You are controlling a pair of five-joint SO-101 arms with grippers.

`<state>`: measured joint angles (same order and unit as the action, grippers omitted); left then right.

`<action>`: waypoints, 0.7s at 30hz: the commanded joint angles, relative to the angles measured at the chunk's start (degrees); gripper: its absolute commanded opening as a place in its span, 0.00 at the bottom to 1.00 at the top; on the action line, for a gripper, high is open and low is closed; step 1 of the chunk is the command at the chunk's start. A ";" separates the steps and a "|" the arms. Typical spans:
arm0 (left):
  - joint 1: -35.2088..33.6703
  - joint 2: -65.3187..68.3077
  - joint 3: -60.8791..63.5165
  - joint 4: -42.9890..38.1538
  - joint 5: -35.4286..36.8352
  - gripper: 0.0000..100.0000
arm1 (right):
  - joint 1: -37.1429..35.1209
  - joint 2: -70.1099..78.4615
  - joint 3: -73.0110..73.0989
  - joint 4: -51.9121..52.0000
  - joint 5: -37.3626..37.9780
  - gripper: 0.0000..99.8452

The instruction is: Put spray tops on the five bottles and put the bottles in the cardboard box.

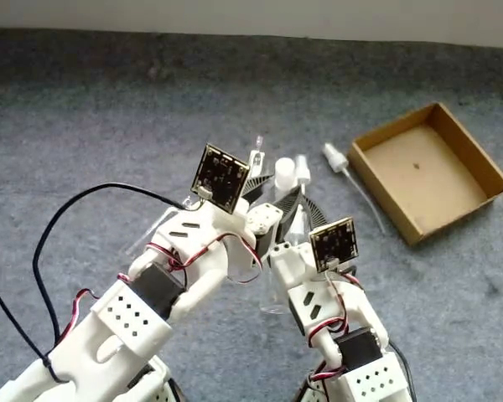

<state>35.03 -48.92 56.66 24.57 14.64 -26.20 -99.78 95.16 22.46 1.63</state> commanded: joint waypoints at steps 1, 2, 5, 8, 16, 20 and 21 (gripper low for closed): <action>1.19 0.92 -1.19 3.16 -0.62 0.00 | 0.66 -1.10 -0.75 -0.13 0.09 0.15; 1.19 0.92 -1.19 3.16 -0.62 0.00 | 0.66 -1.10 -0.75 -0.13 0.09 0.15; 1.27 0.92 -1.27 3.16 2.37 0.00 | 0.66 -1.10 -0.75 -0.13 0.09 0.15; 2.15 0.92 -1.36 3.08 2.64 0.00 | 0.66 -1.10 -0.75 -0.13 0.09 0.15; 3.12 1.45 -7.52 8.97 2.73 0.14 | 0.57 -1.10 -0.75 -0.13 5.71 0.15; 4.00 1.45 -8.48 13.19 2.73 0.12 | 0.57 -1.10 -0.75 -0.31 5.89 0.15; 4.00 1.36 -8.48 13.27 2.64 0.11 | 0.57 -1.10 -0.75 -0.40 5.98 0.15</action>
<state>37.41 -47.69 51.56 35.21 16.48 -26.29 -99.87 95.16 22.37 6.55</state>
